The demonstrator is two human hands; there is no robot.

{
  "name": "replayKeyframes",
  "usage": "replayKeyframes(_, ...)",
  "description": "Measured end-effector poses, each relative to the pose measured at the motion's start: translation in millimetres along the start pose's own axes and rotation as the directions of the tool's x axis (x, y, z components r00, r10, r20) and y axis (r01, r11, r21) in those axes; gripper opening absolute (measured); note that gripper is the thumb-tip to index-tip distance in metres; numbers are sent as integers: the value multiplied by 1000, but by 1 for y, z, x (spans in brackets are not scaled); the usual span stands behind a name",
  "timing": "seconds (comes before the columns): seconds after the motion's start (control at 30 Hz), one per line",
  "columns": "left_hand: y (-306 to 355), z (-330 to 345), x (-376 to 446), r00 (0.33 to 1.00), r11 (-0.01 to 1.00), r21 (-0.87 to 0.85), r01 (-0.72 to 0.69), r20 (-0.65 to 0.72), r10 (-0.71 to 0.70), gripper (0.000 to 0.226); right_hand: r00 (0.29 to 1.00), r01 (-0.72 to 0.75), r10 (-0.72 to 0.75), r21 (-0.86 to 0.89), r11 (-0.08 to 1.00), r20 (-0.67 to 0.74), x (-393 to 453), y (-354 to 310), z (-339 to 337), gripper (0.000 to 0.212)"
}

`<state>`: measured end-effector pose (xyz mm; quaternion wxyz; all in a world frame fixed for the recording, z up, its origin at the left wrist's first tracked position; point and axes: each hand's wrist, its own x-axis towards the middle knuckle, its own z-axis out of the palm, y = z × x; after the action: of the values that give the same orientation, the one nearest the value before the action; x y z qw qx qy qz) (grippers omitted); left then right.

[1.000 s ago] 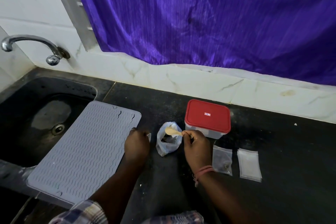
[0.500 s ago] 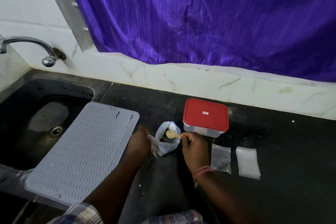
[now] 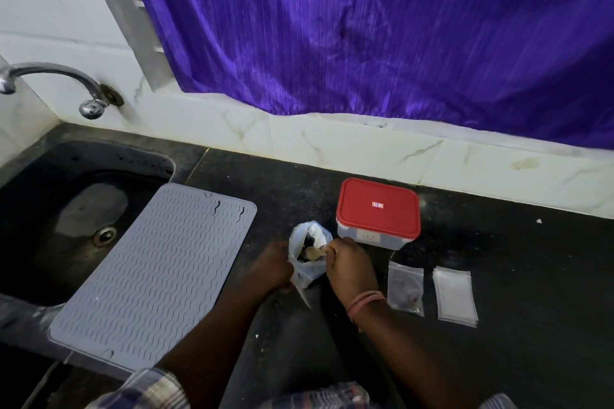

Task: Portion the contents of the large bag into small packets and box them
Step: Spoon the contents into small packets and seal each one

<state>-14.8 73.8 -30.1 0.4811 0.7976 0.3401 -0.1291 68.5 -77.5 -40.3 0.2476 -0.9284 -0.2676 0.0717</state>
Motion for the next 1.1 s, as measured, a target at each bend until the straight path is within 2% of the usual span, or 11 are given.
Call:
replayKeyframes(0.1, 3, 2, -6, 995, 979, -187, 83, 78, -70, 14, 1000, 5, -5, -47, 999, -13, 3, 1, -2, 21)
replayKeyframes(0.17, 2, 5, -6, 988, 943, -302, 142, 97, -118, 20, 1000, -19, 20, -44, 999, 22, 3, 1, -1, 20)
replayKeyframes(0.3, -6, 8, -1, 978, 912, -361, 195, 137, -155, 24, 972, -231, 222, 148, 962, 74, 5, 4, 10, 18)
replayKeyframes(0.37, -10, 9, 4, 974, 910, -358, 211, 155, -165, 27, 932, -362, 342, 279, 889, 120, 5, 10, 15, 16)
replayKeyframes(0.43, -12, 9, 7, 970, 898, -378, 226, 168, -174, 29, 868, -496, 451, 424, 758, 207, 4, 14, 18, 14)
replayKeyframes(0.63, -5, 12, 7, 975, 880, -422, 216, 148, -168, 34, 737, -652, 572, 602, 461, 360, 5, 16, 19, 16)
replayKeyframes(0.8, 0, 14, 12, 986, 904, -393, 168, 75, -150, 38, 677, -677, 648, 642, 361, 349, 6, 22, 21, 19)
replayKeyframes(0.97, -2, 13, 14, 985, 907, -390, 159, 7, -170, 38, 677, -647, 670, 680, 345, 304, 4, 30, 14, 22)
replayKeyframes(1.1, -3, 9, 16, 971, 889, -409, 205, -26, -236, 33, 689, -620, 662, 711, 330, 294, 0, 33, 7, 22)
